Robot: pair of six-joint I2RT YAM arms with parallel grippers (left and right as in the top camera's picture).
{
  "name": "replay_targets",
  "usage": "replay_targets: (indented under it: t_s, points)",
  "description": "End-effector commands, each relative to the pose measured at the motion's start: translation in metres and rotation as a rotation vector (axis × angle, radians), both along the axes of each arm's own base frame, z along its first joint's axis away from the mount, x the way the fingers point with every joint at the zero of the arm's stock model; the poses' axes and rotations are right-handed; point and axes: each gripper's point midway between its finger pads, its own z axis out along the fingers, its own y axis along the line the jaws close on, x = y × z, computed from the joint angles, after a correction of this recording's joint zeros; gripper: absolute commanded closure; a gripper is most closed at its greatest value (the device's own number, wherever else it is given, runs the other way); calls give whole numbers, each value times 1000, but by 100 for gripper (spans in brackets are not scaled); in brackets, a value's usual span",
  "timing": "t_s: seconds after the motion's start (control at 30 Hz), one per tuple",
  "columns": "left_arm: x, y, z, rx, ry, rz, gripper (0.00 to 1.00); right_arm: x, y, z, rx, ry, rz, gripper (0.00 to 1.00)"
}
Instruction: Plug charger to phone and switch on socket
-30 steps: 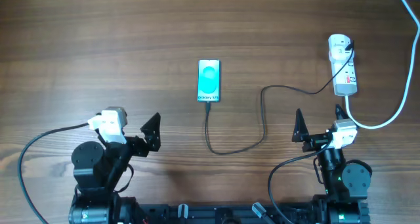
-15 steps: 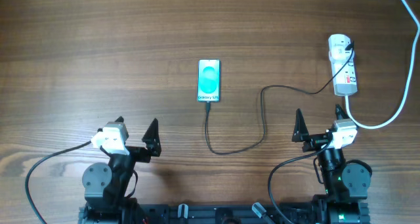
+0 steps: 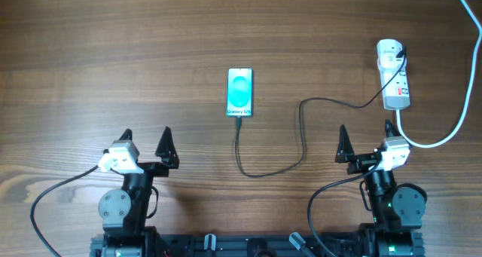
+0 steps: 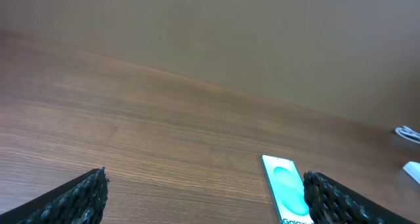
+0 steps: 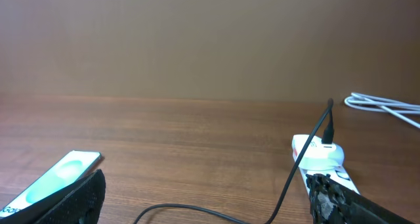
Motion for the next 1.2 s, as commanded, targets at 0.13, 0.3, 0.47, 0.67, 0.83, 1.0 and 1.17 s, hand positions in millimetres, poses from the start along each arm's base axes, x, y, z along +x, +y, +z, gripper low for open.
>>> replay_targets:
  t_s: [0.13, 0.3, 0.47, 0.67, 0.83, 1.0, 1.17]
  points:
    - [0, 7, -3, 157, -5, 26, 0, 0, 0, 3, -10, -14, -4, 0]
    - [0, 15, -4, 228, 0, 65, 0, 0, 0, 3, -10, -14, -4, 0]
    - [0, 25, -3, 236, 2, 122, 0, 0, 0, 3, -10, -14, -4, 0]
    - [0, 23, -3, 261, 2, 113, 0, 0, 0, 3, -10, -14, -4, 0]
    - [0, 21, -4, 294, 1, 98, 0, 0, 0, 3, -10, -14, -4, 0]
    - [0, 21, -4, 294, 1, 96, 0, 0, 0, 3, -10, -14, -4, 0]
    - [0, 20, -4, 294, 0, 94, 0, 0, 0, 3, -9, -14, -4, 0]
